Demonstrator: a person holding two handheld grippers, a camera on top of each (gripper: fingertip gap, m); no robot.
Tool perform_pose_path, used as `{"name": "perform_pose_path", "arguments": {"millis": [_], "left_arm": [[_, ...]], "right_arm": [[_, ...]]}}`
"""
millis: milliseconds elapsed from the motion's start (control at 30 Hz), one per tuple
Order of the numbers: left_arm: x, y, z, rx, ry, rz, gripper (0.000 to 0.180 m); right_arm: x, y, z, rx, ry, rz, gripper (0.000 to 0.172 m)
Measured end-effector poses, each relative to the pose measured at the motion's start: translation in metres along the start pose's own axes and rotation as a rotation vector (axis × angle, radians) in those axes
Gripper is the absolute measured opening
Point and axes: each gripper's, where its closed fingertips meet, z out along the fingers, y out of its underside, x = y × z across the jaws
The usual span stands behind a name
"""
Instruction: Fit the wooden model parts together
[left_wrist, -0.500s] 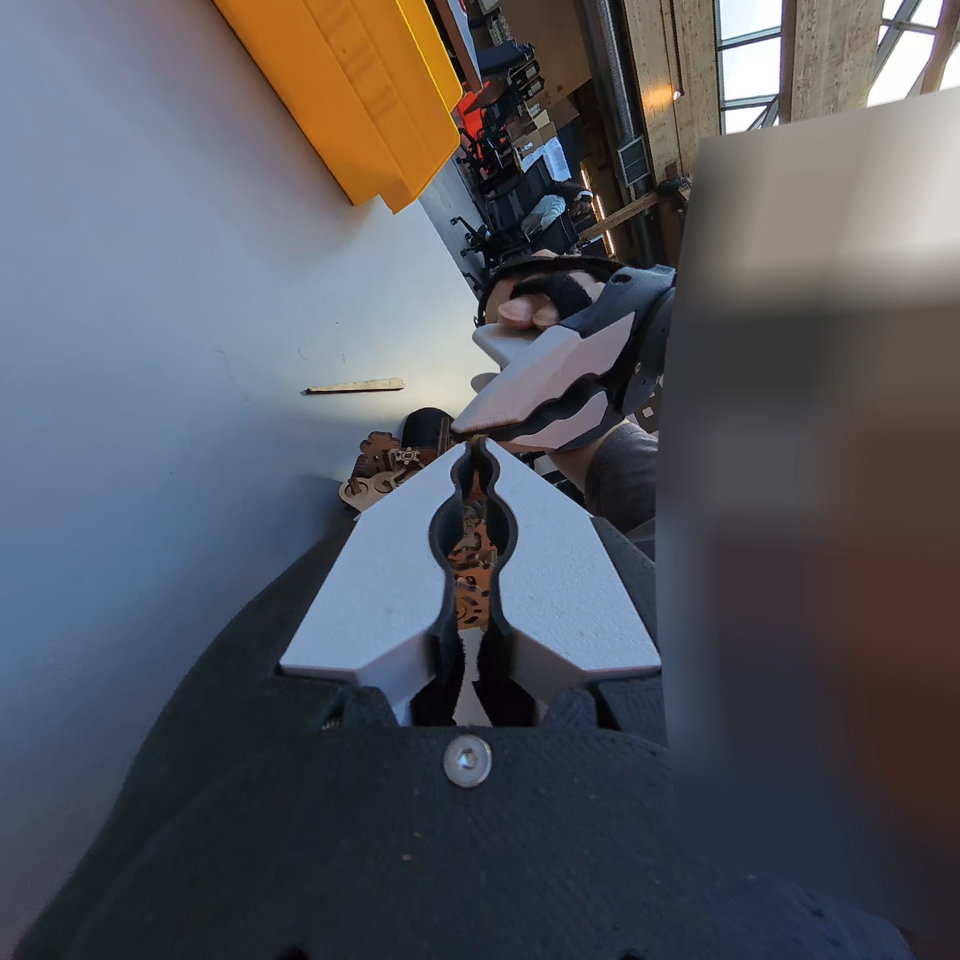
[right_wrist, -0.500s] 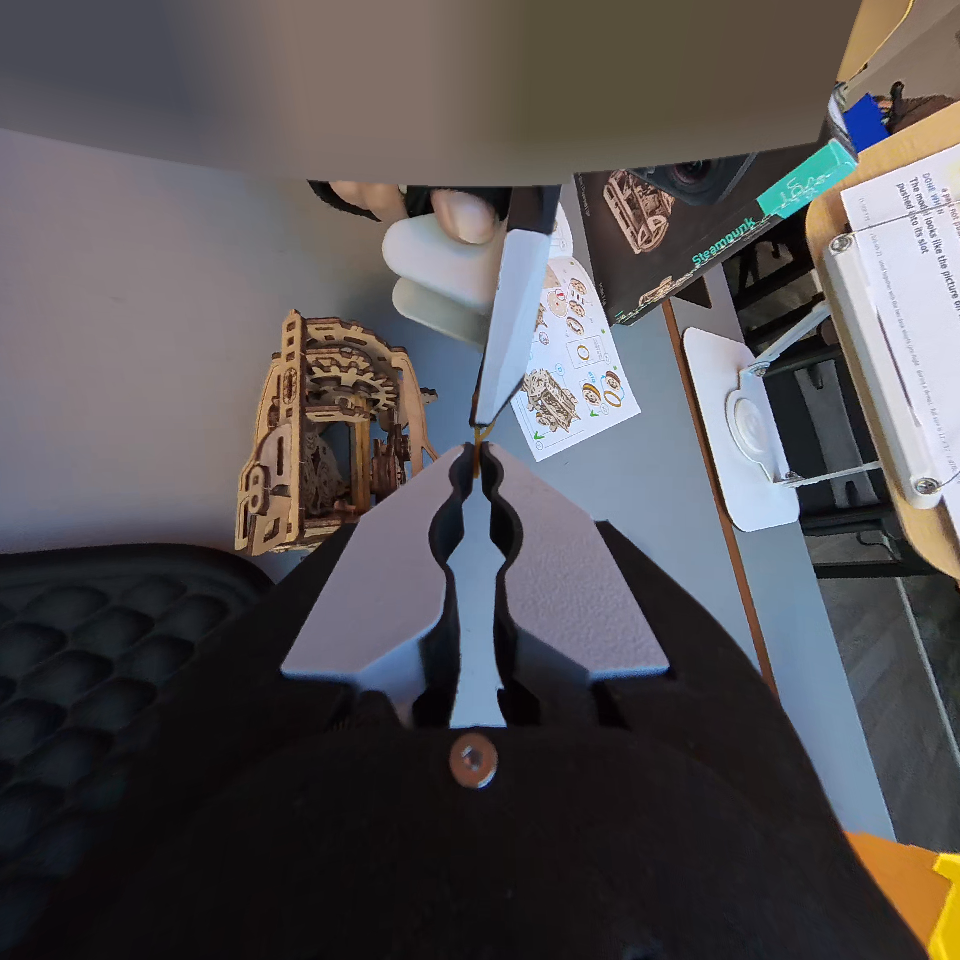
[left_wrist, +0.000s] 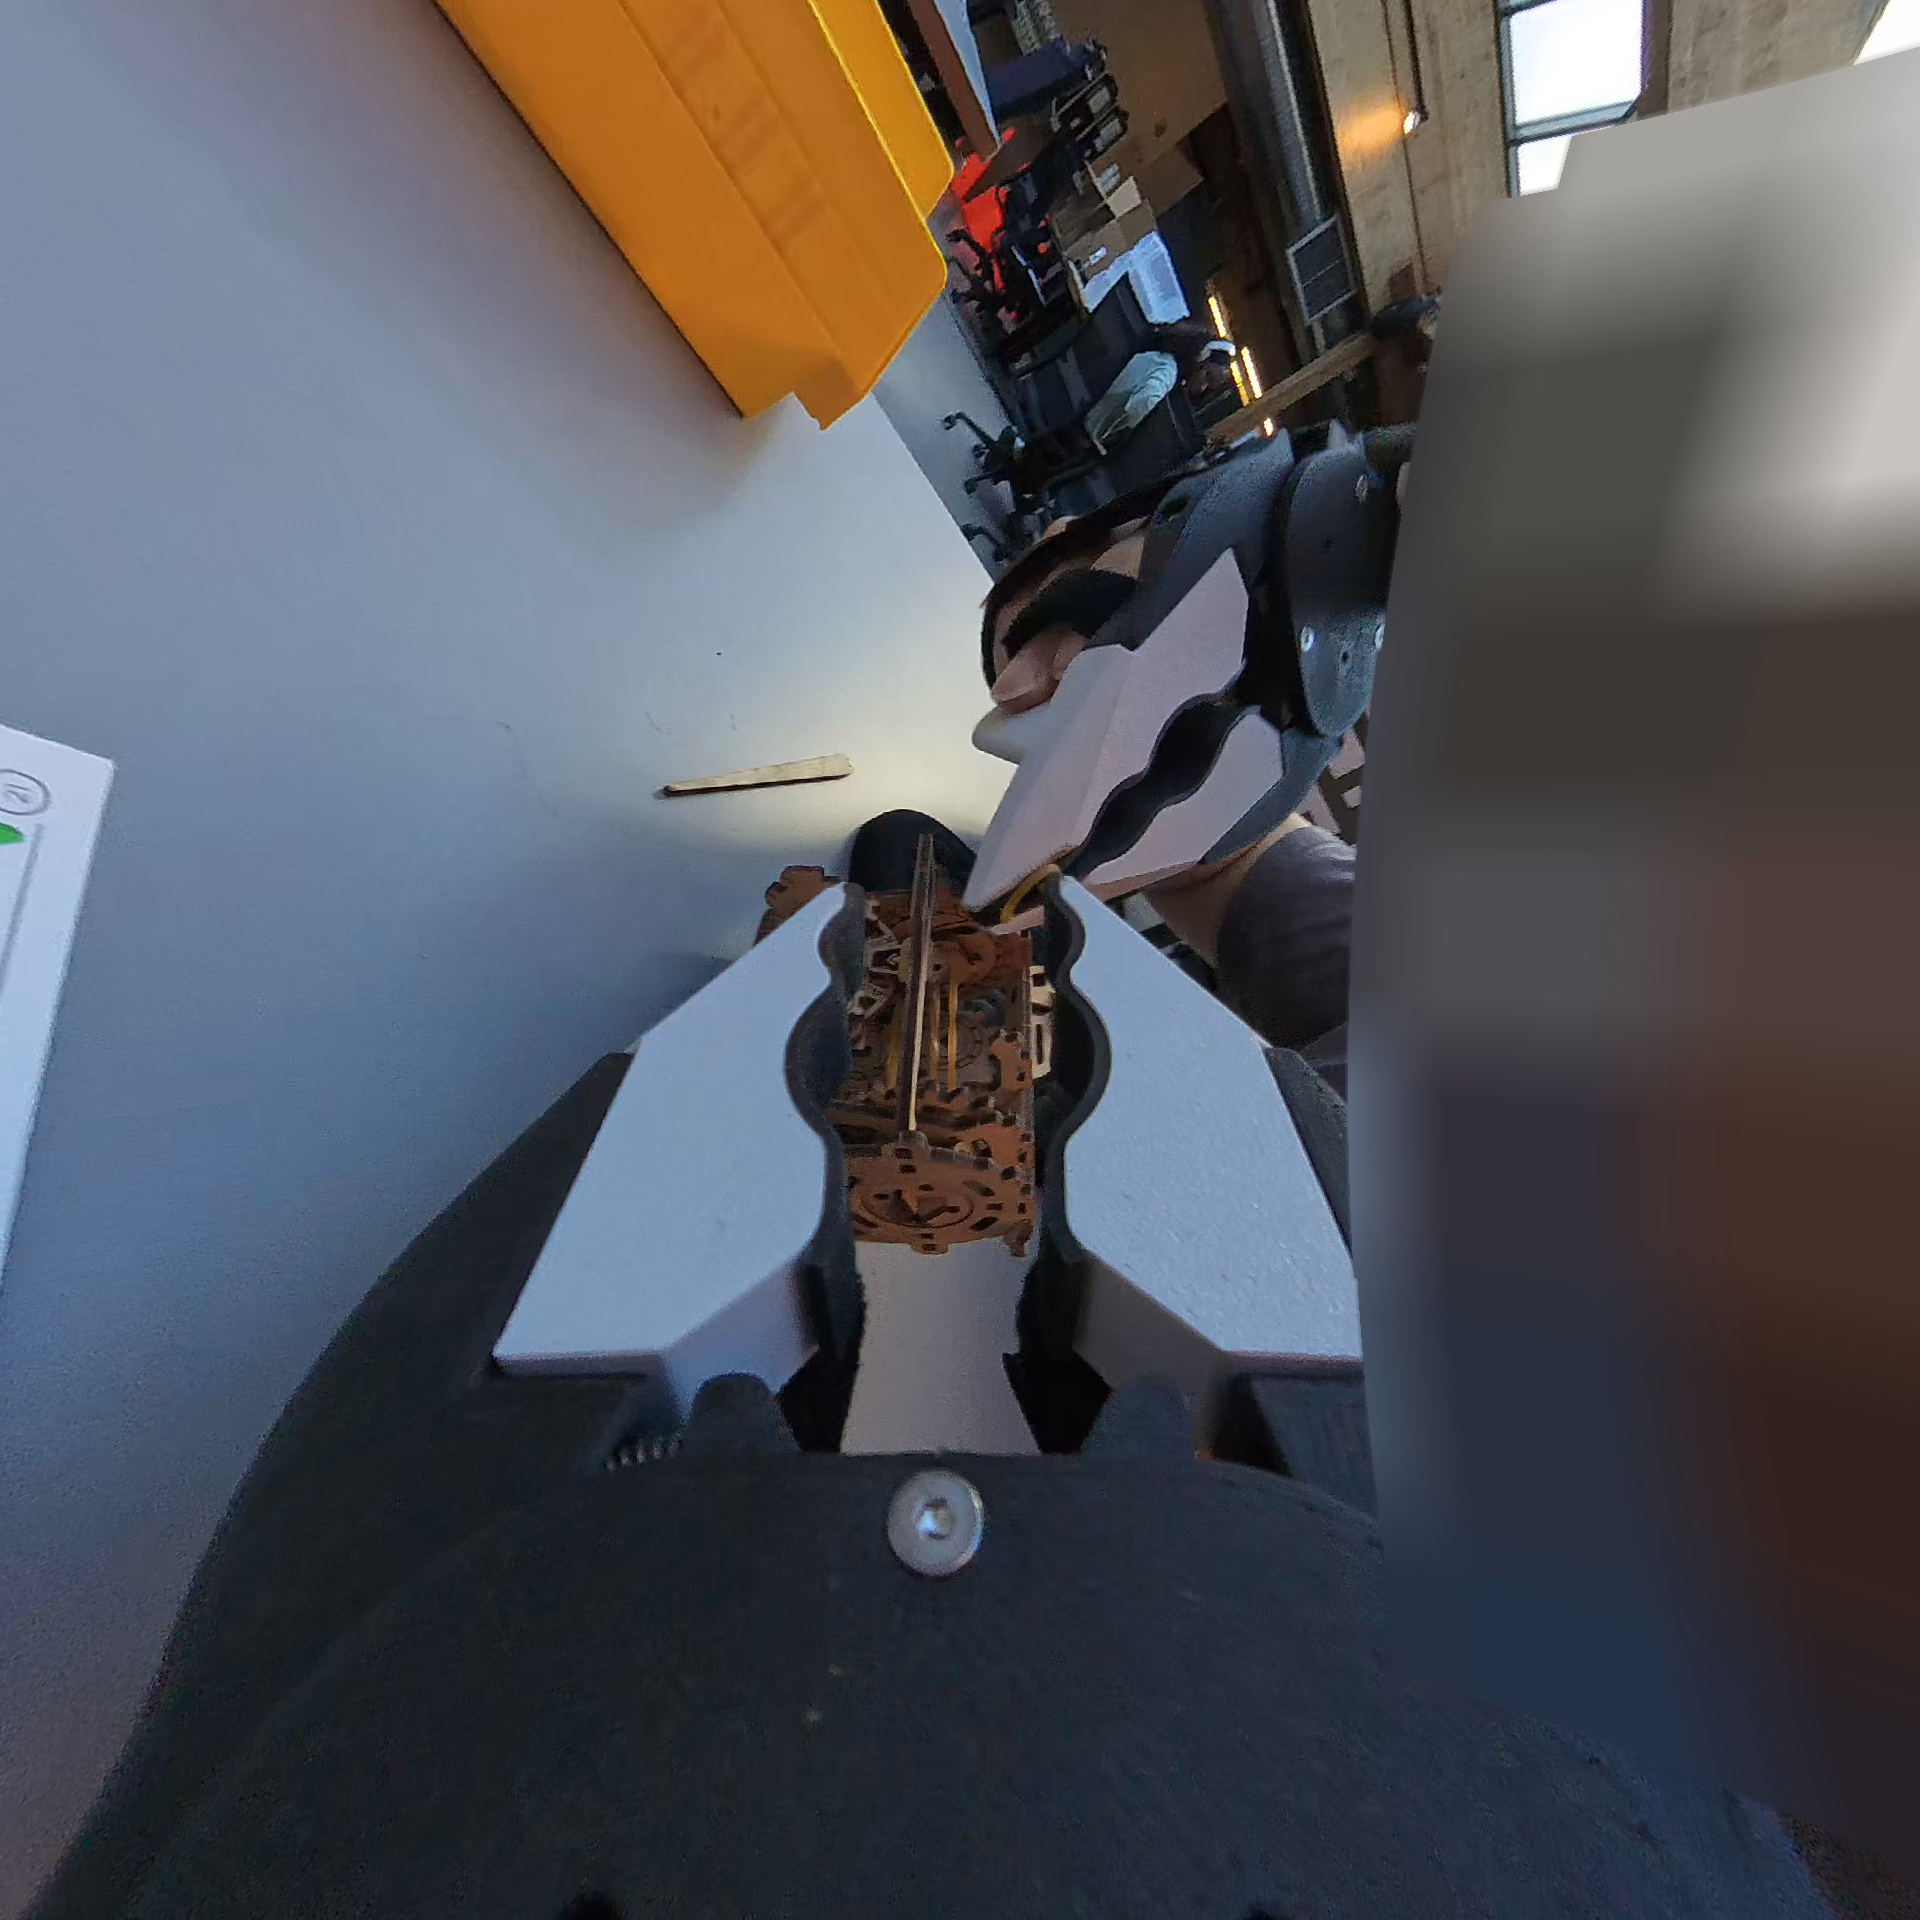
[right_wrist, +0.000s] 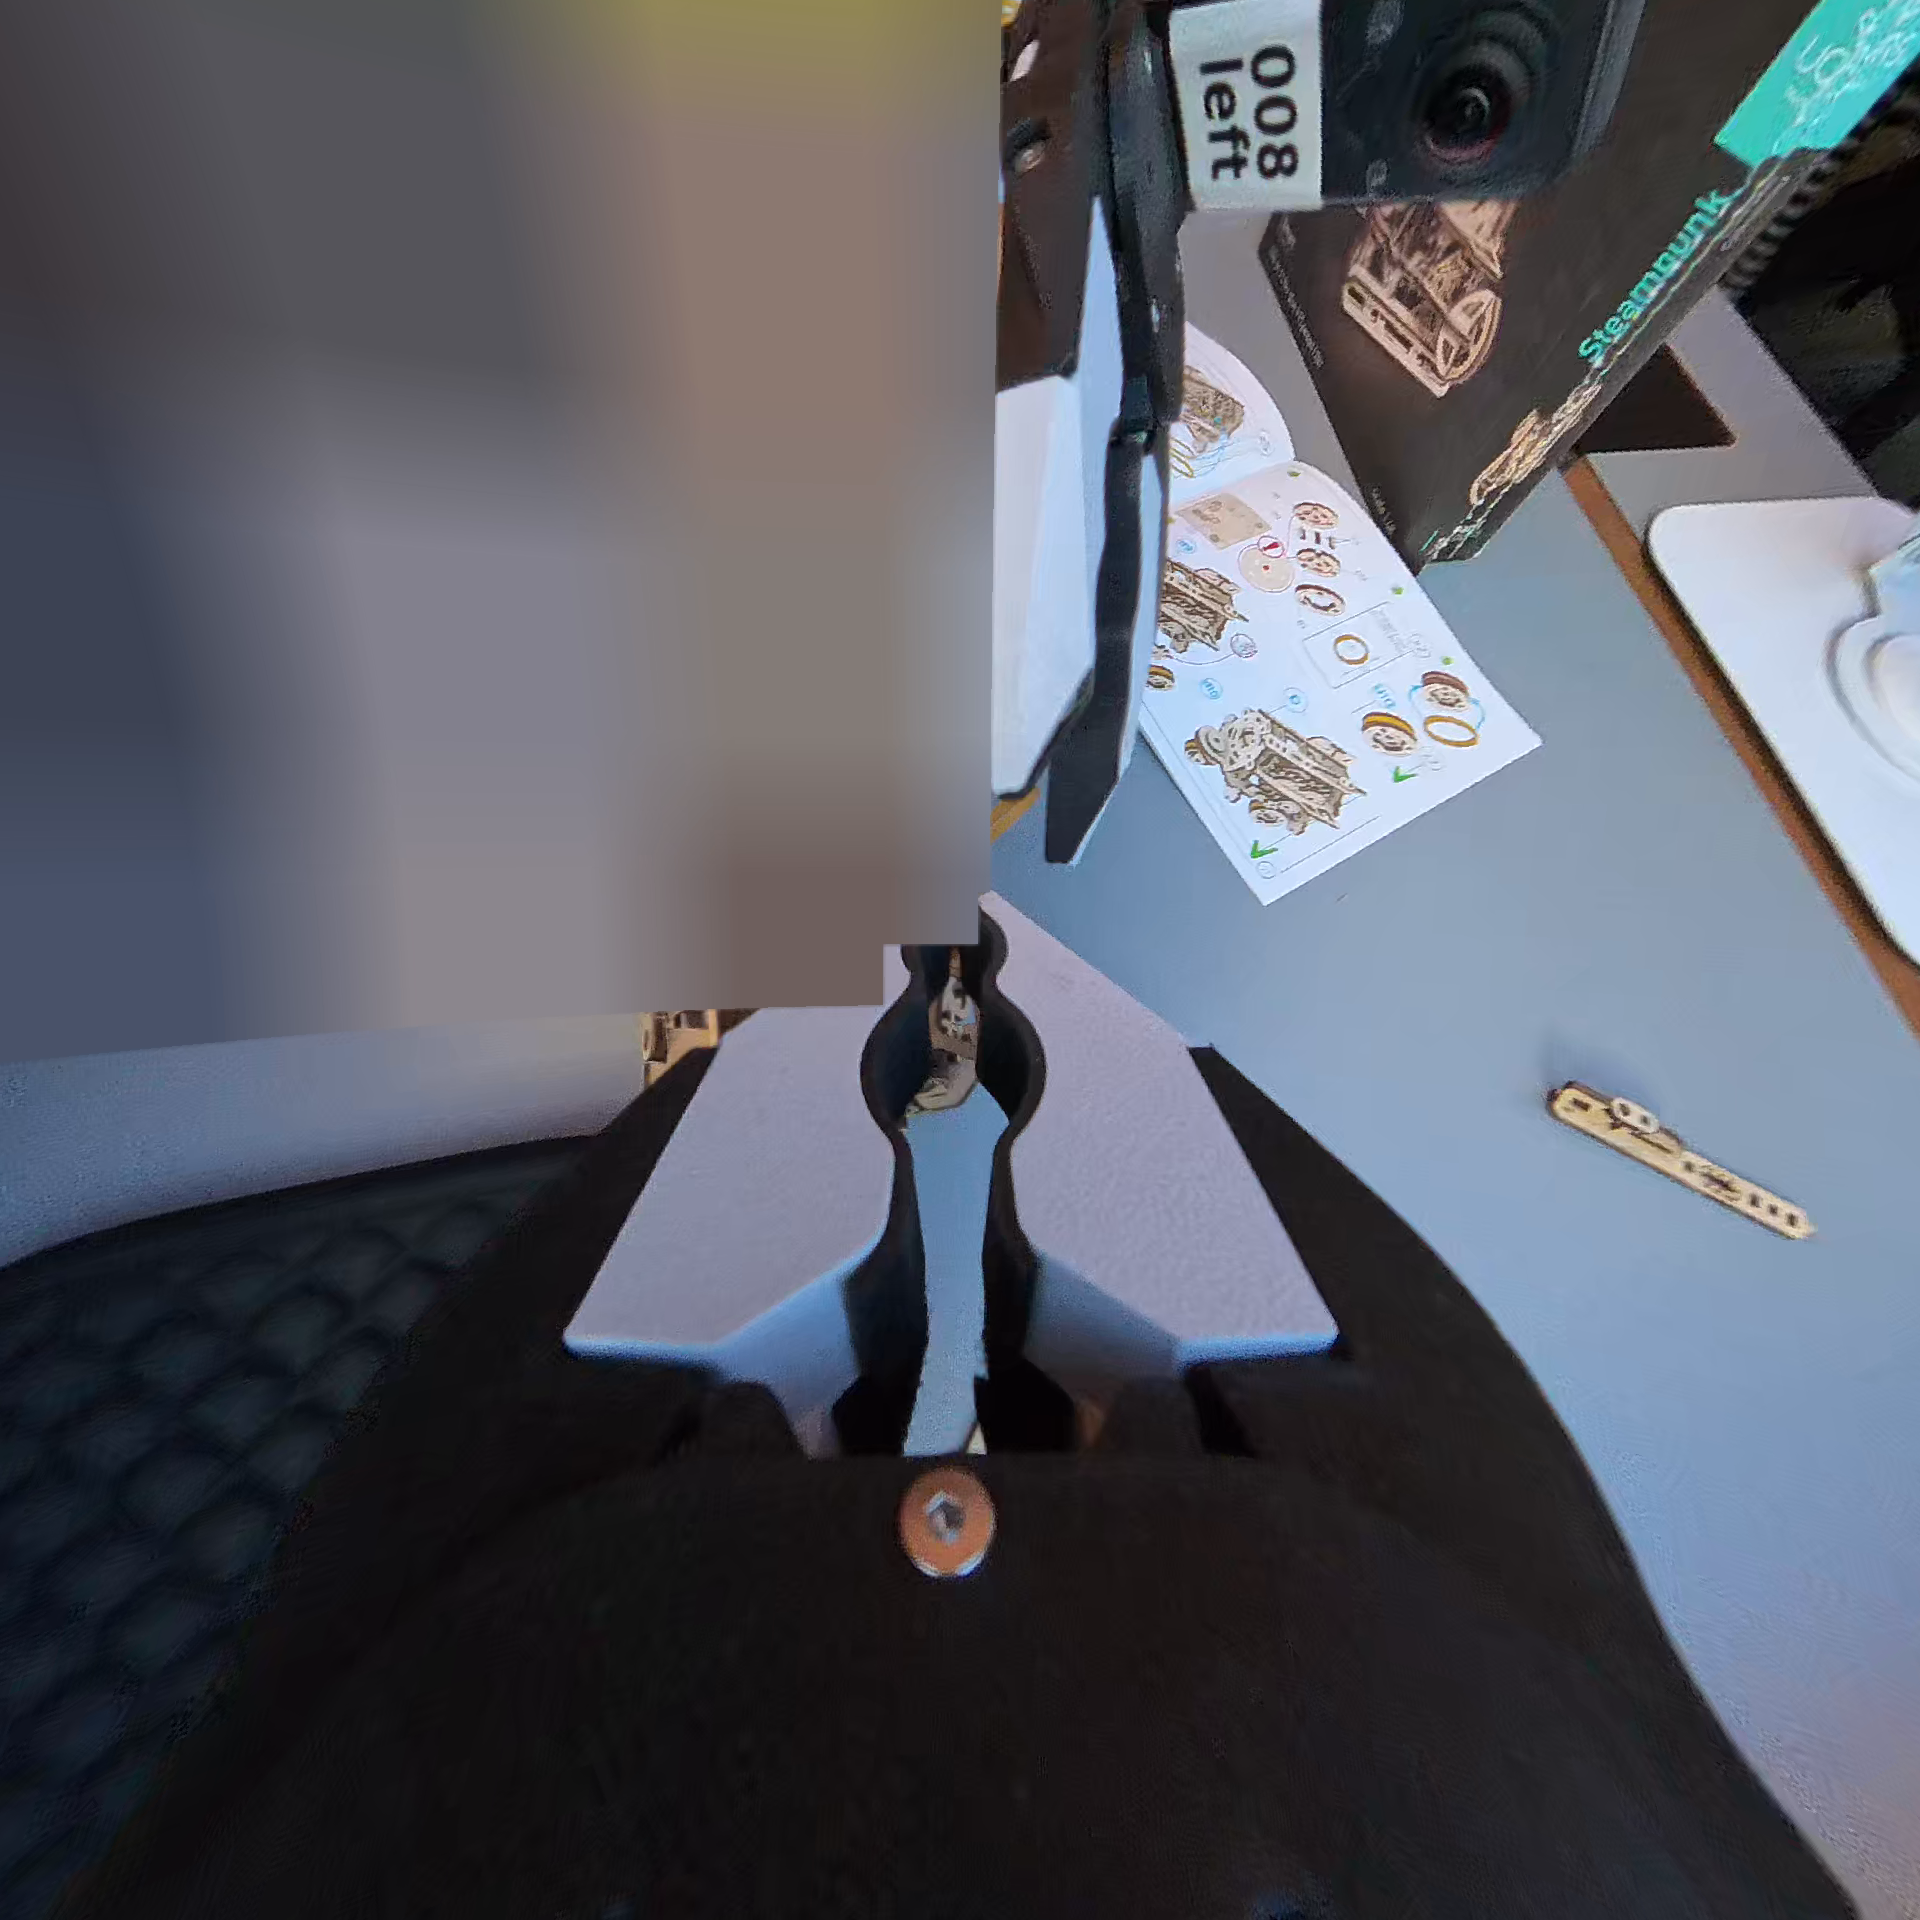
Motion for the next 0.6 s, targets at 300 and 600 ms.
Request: {"name": "perform_pose_path", "arguments": {"millis": [300, 600], "left_arm": [[0.002, 0.002, -0.020, -0.081, -0.049, 0.295, 0.047], [-0.006, 0.018, -0.015, -0.157, -0.012, 0.324, 0.047]], "right_arm": [[-0.020, 0.013, -0.005, -0.214, -0.480, 0.588, 0.000], [-0.043, 0.017, 0.001, -0.427, -0.677, 0.724, 0.000]]}}
